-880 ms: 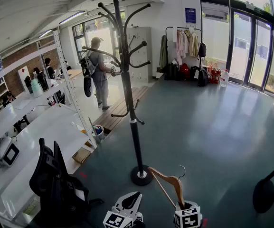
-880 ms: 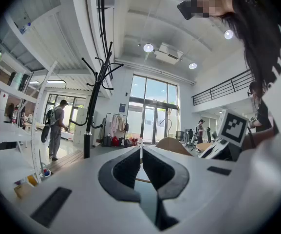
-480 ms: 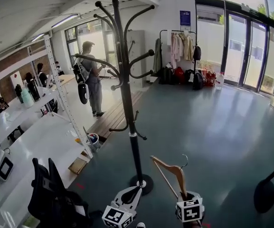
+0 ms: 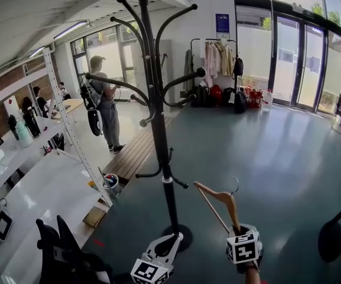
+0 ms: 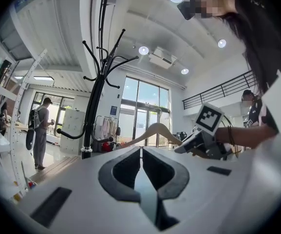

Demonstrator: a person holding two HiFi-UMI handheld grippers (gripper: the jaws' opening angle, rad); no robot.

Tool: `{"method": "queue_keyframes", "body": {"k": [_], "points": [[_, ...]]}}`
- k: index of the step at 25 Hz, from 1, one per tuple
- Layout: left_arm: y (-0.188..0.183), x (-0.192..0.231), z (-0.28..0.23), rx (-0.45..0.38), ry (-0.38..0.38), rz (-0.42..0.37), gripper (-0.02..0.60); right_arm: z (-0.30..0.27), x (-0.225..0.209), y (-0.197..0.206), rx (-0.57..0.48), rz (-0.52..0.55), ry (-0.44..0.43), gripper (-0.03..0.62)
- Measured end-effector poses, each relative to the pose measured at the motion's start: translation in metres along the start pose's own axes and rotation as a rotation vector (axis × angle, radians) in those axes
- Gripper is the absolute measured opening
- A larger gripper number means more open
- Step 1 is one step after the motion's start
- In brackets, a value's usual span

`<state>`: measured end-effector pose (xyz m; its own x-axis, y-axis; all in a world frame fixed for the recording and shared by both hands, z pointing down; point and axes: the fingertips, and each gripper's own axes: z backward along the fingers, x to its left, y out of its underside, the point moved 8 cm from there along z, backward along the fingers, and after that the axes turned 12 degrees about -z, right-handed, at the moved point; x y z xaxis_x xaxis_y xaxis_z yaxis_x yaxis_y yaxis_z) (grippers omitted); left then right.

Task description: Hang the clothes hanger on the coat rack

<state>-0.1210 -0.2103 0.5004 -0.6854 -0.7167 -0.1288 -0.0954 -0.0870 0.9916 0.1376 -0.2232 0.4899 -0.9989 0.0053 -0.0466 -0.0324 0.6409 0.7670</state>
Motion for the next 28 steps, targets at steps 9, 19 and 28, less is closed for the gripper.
{"method": "queue_keyframes", "body": {"k": [9,19,28], "points": [[-0.002,0.016,-0.03,-0.006,-0.047,0.025,0.0,-0.024,-0.013,-0.093,-0.104,0.11,-0.006,0.041],[-0.009,0.033,-0.071,-0.021,-0.105,0.041,0.0,-0.063,0.009,-0.193,-0.194,0.262,-0.089,0.041],[-0.011,0.037,-0.088,-0.023,-0.11,0.047,0.0,-0.083,0.047,-0.257,-0.226,0.335,-0.187,0.041]]}}
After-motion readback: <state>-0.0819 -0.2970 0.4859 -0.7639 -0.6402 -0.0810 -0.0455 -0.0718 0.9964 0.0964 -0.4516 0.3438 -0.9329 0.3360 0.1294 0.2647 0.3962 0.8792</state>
